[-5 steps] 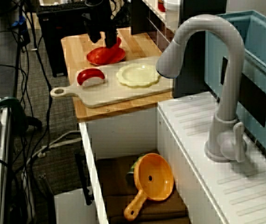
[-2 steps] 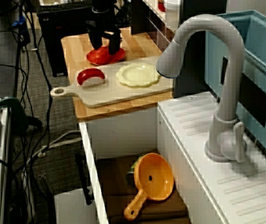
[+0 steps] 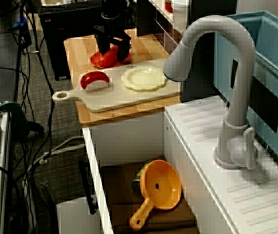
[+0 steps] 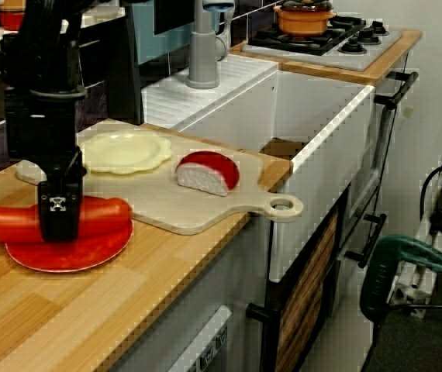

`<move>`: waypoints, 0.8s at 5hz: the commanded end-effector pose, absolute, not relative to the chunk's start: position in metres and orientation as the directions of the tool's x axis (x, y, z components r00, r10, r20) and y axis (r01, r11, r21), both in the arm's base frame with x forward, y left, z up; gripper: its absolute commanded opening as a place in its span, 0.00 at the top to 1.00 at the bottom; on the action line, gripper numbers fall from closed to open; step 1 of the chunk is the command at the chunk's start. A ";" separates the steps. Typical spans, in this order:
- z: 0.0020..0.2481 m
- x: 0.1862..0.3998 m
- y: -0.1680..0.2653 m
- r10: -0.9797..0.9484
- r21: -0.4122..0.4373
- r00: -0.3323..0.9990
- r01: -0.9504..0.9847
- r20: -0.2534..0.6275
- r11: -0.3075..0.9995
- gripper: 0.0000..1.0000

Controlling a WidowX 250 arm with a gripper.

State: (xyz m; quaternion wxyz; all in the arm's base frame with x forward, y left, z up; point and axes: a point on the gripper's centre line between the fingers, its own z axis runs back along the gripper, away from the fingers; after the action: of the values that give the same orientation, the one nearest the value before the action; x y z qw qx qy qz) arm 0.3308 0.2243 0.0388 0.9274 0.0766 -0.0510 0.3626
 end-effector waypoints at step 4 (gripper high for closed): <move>0.086 0.336 0.232 0.539 0.079 0.826 -0.556 0.165 0.828 1.00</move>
State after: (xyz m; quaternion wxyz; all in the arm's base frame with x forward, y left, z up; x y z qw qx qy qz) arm 0.3397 0.2280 0.0649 0.9560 0.0536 -0.0424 0.2852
